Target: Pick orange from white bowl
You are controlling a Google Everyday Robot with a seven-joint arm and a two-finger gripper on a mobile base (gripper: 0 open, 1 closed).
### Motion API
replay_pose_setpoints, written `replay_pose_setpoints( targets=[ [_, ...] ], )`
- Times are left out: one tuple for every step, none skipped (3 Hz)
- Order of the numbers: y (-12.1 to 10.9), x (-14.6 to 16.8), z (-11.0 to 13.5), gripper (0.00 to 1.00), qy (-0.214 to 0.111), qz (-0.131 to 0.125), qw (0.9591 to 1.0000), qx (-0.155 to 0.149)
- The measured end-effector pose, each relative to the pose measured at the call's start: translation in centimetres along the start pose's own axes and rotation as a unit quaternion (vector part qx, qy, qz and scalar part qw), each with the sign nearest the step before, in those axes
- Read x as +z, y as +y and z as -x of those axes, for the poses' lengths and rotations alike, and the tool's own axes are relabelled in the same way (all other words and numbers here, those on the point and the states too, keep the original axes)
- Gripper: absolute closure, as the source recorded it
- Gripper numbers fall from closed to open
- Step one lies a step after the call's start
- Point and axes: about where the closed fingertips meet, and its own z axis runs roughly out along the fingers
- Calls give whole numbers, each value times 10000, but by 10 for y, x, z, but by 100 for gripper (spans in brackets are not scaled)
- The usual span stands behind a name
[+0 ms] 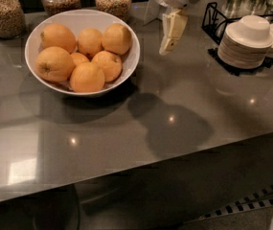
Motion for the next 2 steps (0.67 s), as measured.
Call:
replay_pose_setpoints(
  targets=[
    [-15,27,6,0,-3,267,9992,-310],
    [-28,43,11,19,-38,318,9982,-501]
  ],
)
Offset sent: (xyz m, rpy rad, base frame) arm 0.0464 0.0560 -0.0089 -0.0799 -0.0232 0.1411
